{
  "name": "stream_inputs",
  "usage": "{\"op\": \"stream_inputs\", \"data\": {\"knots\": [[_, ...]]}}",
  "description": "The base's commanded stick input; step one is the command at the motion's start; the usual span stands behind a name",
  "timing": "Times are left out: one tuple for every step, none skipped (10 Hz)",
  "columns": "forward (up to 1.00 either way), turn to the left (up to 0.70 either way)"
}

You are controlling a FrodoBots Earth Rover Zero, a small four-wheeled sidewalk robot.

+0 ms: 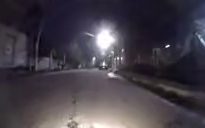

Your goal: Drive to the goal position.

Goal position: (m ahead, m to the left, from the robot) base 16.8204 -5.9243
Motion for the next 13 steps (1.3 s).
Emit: {"op": "stream_inputs", "data": {"knots": [[0.5, 0.0], [0.5, 0.0], [0.5, 0.0], [0.5, 0.0], [0.5, 0.0], [0.5, 0.0], [0.5, 0.0], [0.5, 0.0], [0.5, 0.0], [0.5, 0.0], [0.5, 0.0], [0.5, 0.0], [0.5, 0.0]]}}
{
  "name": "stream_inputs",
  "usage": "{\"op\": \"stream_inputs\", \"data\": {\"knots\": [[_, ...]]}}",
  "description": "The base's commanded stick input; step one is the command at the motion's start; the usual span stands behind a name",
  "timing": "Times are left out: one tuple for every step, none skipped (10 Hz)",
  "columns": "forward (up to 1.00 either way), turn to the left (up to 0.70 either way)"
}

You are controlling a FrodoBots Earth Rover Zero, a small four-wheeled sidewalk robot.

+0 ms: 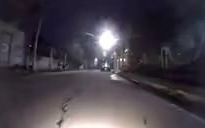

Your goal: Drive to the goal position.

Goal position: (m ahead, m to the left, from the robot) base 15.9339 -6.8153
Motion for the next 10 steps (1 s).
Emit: {"op": "stream_inputs", "data": {"knots": [[0.5, 0.0], [0.5, 0.0], [0.5, -0.1], [0.5, -0.32], [0.5, -0.5], [0.5, -0.5], [0.5, -0.15], [0.5, 0.0], [0.5, 0.0], [0.5, 0.0]]}}
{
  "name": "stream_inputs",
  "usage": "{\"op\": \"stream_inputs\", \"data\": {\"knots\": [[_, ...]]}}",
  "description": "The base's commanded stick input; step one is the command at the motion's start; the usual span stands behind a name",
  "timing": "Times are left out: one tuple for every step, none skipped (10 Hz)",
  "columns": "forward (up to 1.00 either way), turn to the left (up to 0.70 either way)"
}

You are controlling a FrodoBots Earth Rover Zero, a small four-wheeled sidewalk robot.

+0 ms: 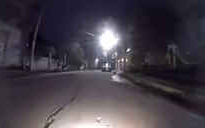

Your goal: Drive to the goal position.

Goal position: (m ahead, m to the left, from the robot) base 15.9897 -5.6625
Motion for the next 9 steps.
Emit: {"op": "stream_inputs", "data": {"knots": [[0.5, 0.0], [0.5, 0.0], [0.5, 0.0], [0.5, 0.0], [0.5, 0.0], [0.5, 0.0], [0.5, 0.0], [0.5, 0.0], [0.5, 0.0]]}}
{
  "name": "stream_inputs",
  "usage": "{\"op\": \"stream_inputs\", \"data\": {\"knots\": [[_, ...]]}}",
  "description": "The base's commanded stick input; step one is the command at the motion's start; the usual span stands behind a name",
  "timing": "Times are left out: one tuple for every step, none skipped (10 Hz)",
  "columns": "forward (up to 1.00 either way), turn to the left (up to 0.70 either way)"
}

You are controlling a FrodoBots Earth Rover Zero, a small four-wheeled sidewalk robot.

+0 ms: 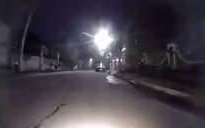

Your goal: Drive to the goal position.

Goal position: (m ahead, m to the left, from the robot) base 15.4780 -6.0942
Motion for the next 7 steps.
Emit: {"op": "stream_inputs", "data": {"knots": [[0.5, 0.0], [0.5, 0.0], [0.5, 0.0], [0.5, 0.0], [0.5, 0.0], [0.5, 0.0], [0.5, 0.0]]}}
